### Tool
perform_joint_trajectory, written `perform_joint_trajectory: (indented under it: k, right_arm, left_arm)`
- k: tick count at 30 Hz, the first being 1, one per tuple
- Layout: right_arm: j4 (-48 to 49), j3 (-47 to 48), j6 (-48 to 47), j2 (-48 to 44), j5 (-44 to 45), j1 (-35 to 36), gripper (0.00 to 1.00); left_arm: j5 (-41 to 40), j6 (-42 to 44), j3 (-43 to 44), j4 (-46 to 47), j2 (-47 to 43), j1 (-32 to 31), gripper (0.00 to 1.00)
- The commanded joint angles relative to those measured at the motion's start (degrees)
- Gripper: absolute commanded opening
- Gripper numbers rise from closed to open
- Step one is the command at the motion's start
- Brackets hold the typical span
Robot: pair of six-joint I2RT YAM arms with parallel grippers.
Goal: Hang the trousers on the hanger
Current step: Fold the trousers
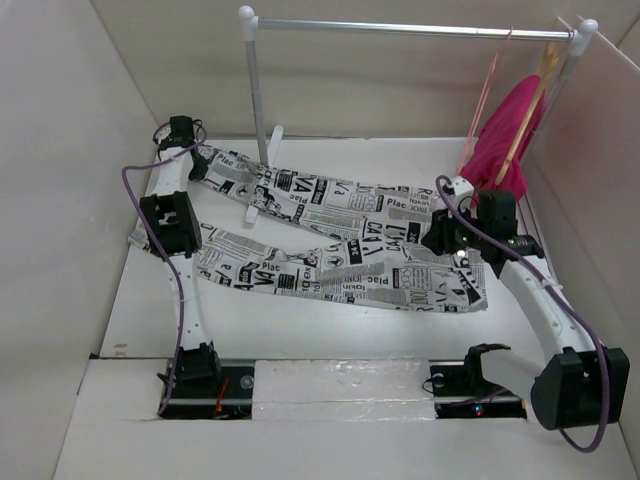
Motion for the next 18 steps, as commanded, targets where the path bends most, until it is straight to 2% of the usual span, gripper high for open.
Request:
perform_joint_trajectory:
  k: [1, 6, 10, 14, 17, 18]
  right_arm:
    - [-0.47, 4.43, -0.15, -3.07, -3.16, -0.99, 0.45]
    - [-0.21, 5.93, 1.0, -6.06, -4.57, -2.84, 0.45]
    - [-4.33, 5.15, -0.14, -6.77, -2.29, -7.04, 0.47]
    - [-5.13, 1.81, -0.67, -8.0, -1.58, -10.65, 0.49]
    - [-6.01, -1.62, -0.85, -10.02, 1.05, -13.64, 0.53]
    - [-6.88, -3.1, -0.41, -11.5, 3.67, -13.65, 0.57]
  left_arm:
    - [-2.98, 4.41, -2.28, -9.68, 0.51, 0.19, 0.0]
    - [-4.75, 6.79, -11.17, -11.0, -5.36, 1.51, 0.0]
    - [-8.09, 8.99, -24.41, -7.24, -11.26, 2.64, 0.0]
    - [-12.03, 9.35, -30.07, -6.7, -14.17, 2.65, 0.0]
    - [-14.93, 9.44, -36.92, -5.12, -17.59, 3.17, 0.0]
    - [-15.47, 9.09, -38.42, -4.85, -19.52, 3.18, 0.0]
